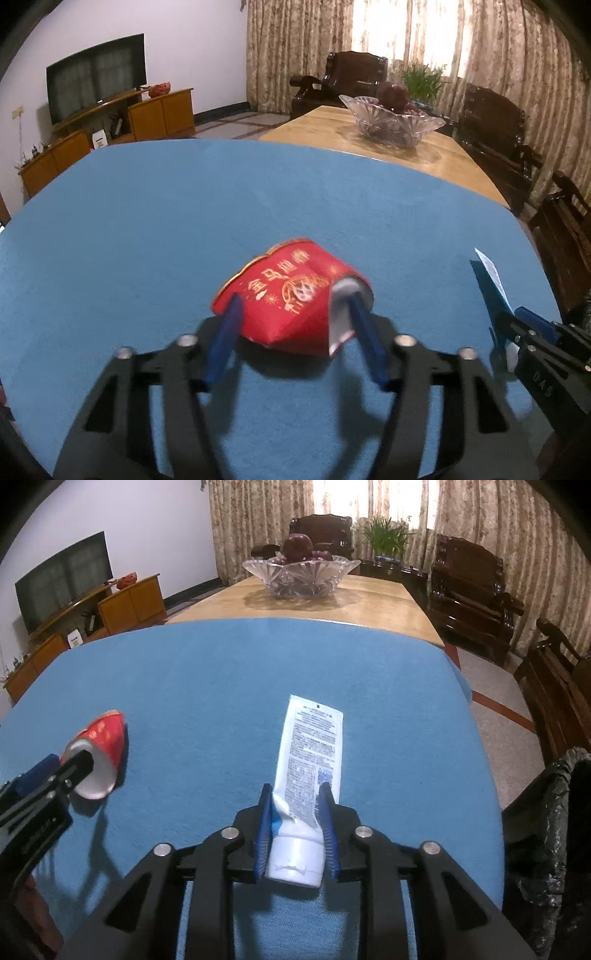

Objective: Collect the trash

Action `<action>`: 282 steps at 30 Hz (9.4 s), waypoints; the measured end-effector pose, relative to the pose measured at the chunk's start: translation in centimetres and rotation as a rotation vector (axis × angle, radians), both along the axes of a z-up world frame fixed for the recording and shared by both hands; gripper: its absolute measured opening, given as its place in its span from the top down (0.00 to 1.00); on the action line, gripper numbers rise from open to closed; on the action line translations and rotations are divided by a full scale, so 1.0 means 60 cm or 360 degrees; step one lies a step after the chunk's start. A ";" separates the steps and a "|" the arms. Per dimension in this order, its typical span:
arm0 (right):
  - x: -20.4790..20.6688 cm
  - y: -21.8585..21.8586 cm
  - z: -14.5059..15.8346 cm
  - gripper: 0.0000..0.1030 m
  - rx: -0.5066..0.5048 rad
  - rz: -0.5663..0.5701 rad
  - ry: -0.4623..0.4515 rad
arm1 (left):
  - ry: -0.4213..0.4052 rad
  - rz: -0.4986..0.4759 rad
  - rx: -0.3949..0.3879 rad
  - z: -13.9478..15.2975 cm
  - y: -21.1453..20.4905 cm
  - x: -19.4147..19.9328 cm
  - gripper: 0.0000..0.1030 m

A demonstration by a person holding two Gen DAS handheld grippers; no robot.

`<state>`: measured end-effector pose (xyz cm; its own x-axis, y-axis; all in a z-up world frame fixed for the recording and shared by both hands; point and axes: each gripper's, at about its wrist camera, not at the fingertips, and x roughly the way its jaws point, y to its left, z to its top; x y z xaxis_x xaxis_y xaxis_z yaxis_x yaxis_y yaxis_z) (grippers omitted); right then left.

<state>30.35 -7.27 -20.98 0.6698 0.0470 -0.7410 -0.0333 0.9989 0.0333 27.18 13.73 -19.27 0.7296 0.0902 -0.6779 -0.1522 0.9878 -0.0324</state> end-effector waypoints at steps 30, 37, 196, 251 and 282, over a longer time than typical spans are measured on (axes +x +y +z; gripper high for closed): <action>-0.021 -0.030 0.039 0.60 0.0079 -0.0037 -0.0085 | -0.0074 -0.0144 0.0006 0.029 -0.048 -0.015 0.83; -0.021 -0.035 0.044 0.88 0.0085 -0.0016 -0.0067 | -0.0088 -0.0153 -0.0015 0.035 -0.054 -0.024 0.84; -0.332 -0.501 0.156 0.09 0.0064 -0.0771 -0.0292 | -0.0177 -0.1103 -0.0146 0.116 -0.571 -0.136 0.26; -0.347 -0.292 0.312 0.06 0.0000 -0.0358 -0.0530 | -0.0411 -0.0650 -0.0034 0.264 -0.302 -0.244 0.06; -0.366 -0.280 0.338 0.06 0.0005 -0.0341 -0.0605 | -0.0486 -0.0630 -0.0015 0.286 -0.290 -0.275 0.06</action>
